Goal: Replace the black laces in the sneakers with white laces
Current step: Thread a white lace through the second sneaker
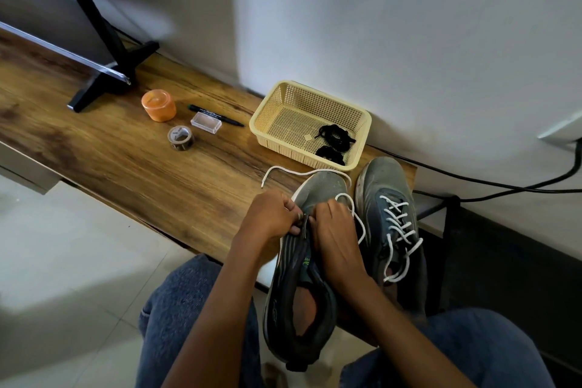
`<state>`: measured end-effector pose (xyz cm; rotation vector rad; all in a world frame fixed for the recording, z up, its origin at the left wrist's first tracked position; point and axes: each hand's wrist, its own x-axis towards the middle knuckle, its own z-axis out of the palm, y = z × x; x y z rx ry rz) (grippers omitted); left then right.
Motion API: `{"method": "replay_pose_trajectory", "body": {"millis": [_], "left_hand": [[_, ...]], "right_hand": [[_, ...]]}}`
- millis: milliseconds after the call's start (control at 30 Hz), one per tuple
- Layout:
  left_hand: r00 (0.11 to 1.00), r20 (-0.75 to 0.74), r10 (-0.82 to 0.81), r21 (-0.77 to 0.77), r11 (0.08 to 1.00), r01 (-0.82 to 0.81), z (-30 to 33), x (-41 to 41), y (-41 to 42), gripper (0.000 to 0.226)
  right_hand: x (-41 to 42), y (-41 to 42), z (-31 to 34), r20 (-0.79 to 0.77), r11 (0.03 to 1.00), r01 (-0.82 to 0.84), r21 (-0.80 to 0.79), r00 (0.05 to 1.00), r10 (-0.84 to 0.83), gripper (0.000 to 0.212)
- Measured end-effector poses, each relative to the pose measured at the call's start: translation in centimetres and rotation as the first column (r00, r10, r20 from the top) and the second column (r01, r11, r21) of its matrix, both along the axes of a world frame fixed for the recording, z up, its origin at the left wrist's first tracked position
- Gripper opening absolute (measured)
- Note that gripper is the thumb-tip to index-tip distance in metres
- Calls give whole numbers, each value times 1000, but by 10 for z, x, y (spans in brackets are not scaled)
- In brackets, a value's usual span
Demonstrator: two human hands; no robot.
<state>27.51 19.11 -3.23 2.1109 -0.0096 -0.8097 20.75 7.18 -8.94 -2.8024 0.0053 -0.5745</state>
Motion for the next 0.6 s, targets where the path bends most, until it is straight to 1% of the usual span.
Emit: {"method": "replay_pose_trajectory", "body": {"millis": [33,100,200,300,400,500,600], "left_hand": [[1000,12,8,9,1000,-8,-1,-1,-1,17],[999,25,28,17,999,-29,-2,-1,-2,19],[997,68,42,14,999,-43,-1,-3,-4,19],[990,131,45,12,999,-47,1,-5,-6,16],[979,205,-16,48,999,6,0,-6,-8,14],[961,253,-113,105,990,89,-2,-6,-8,14],[950,260,-171,133,981,140,-3,-5,-10,16]], "right_hand": [[0,-1,-1,-17,1000,12,24,1000,-12,7],[0,0,-2,-61,997,49,55,997,-46,14],[0,4,0,-85,989,103,108,992,-94,17],[-2,5,2,-84,982,137,132,988,-126,7],[-2,5,3,-131,980,140,144,984,-122,23],[-2,3,2,-156,978,148,145,980,-125,25],[-3,4,3,-180,975,167,144,974,-140,25]]}}
